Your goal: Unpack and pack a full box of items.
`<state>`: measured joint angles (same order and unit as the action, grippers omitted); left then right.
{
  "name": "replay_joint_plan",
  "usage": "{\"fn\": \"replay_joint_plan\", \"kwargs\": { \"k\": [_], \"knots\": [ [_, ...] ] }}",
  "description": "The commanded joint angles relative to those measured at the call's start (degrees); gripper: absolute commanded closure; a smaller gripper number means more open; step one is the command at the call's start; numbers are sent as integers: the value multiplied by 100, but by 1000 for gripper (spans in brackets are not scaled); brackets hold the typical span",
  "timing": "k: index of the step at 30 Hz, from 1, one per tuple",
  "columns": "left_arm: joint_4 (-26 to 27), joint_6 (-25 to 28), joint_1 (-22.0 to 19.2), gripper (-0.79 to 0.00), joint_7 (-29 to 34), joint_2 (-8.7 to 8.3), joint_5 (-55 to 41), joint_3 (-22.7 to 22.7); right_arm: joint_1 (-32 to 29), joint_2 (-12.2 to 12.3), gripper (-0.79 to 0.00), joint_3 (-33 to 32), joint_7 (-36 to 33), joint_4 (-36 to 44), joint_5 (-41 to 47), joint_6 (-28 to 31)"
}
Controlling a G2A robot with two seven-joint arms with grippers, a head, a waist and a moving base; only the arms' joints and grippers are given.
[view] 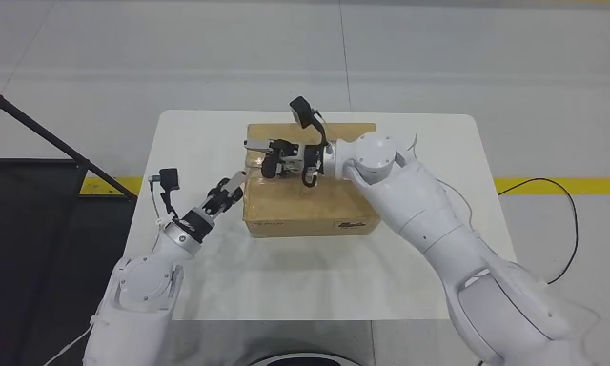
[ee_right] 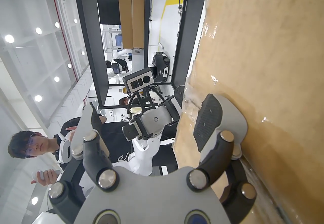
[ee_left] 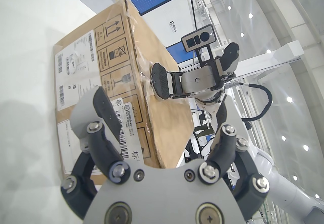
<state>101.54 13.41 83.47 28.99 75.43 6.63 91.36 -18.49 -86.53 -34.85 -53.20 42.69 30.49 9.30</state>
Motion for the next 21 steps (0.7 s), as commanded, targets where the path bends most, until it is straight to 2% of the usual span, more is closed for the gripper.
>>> {"fn": "replay_joint_plan", "kwargs": {
  "k": [1, 10, 21],
  "knots": [
    [-20, -11, -22, -785, 4, -10, -11, -8, 11, 15, -785, -58, -118, -47, -66, 54],
    [-110, -63, -137, -785, 3, -50, -25, -59, -203, 294, -785, -600, -597, 218, -278, 272],
    [-110, -122, -190, -785, -66, -91, -15, -146, -936, 885, -785, -1711, -721, 1278, -828, 106]
  ]
}}
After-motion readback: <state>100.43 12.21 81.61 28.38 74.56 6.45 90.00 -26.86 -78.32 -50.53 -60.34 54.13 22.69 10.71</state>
